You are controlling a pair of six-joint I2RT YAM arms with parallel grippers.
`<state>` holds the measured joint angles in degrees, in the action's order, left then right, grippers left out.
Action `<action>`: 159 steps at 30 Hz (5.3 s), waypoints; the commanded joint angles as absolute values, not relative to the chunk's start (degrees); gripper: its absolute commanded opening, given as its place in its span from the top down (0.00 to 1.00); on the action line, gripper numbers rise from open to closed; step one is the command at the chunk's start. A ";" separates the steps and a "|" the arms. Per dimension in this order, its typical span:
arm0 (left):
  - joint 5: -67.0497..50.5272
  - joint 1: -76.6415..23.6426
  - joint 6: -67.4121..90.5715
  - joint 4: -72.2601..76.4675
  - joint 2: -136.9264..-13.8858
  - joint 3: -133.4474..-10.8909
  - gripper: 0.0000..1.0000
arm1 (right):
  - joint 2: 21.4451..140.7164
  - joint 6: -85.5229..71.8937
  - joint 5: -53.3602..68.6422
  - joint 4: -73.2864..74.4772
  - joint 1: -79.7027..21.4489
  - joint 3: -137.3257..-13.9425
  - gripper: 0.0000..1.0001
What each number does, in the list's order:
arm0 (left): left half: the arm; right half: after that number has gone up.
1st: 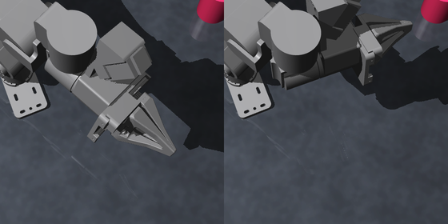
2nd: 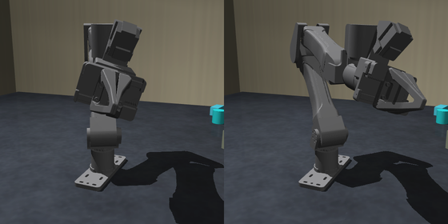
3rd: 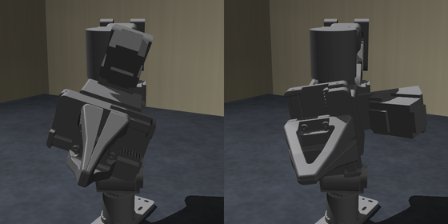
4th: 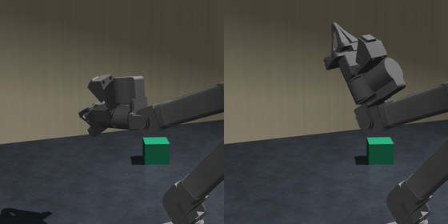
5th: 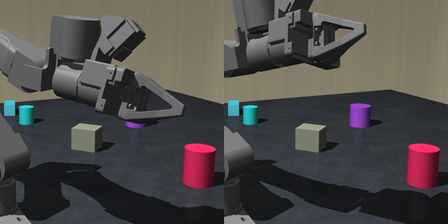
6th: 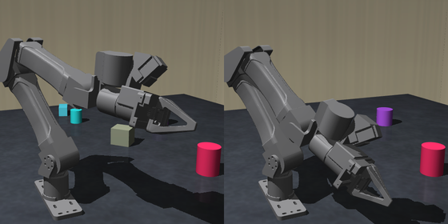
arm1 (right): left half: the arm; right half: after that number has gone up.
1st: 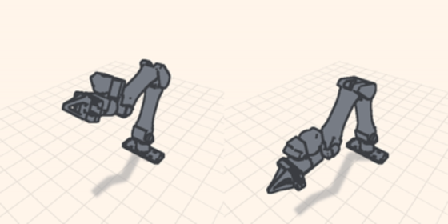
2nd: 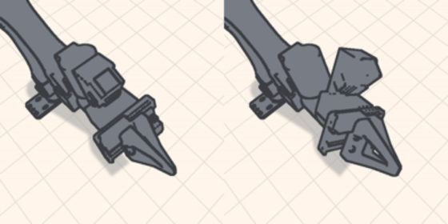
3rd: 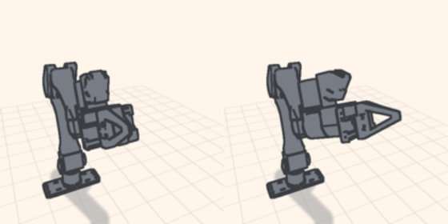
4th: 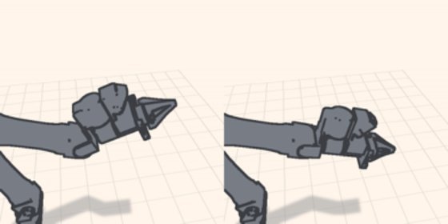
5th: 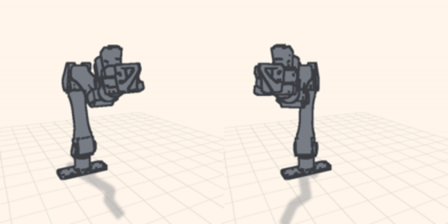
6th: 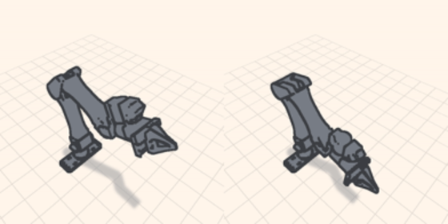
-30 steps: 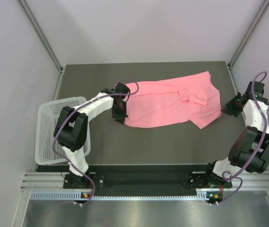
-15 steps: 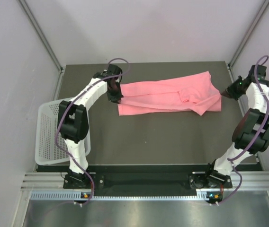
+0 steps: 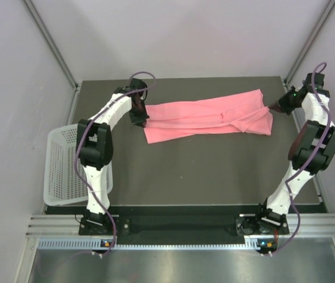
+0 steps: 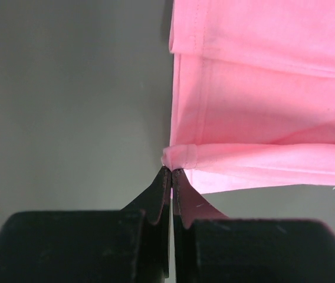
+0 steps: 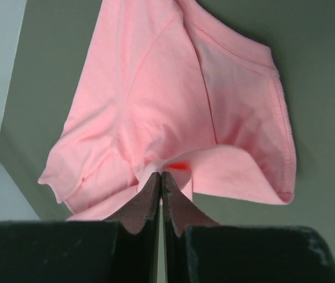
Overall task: Fold and stack the t-shirts
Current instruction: Fold the tshirt
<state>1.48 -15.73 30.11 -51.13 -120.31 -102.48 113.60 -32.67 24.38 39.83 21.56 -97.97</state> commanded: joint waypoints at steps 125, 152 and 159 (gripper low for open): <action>-7.82 -16.44 36.57 -43.68 -121.99 -91.05 0.73 | 116.63 -23.91 23.55 24.34 26.10 -80.86 0.60; 1.23 -16.52 30.15 -45.53 -110.67 -75.78 1.00 | 103.71 -17.75 5.90 36.38 27.51 -73.39 1.00; -1.93 -17.49 28.74 -44.74 -106.62 -73.21 0.47 | 103.36 -17.49 2.21 41.30 26.98 -76.37 0.77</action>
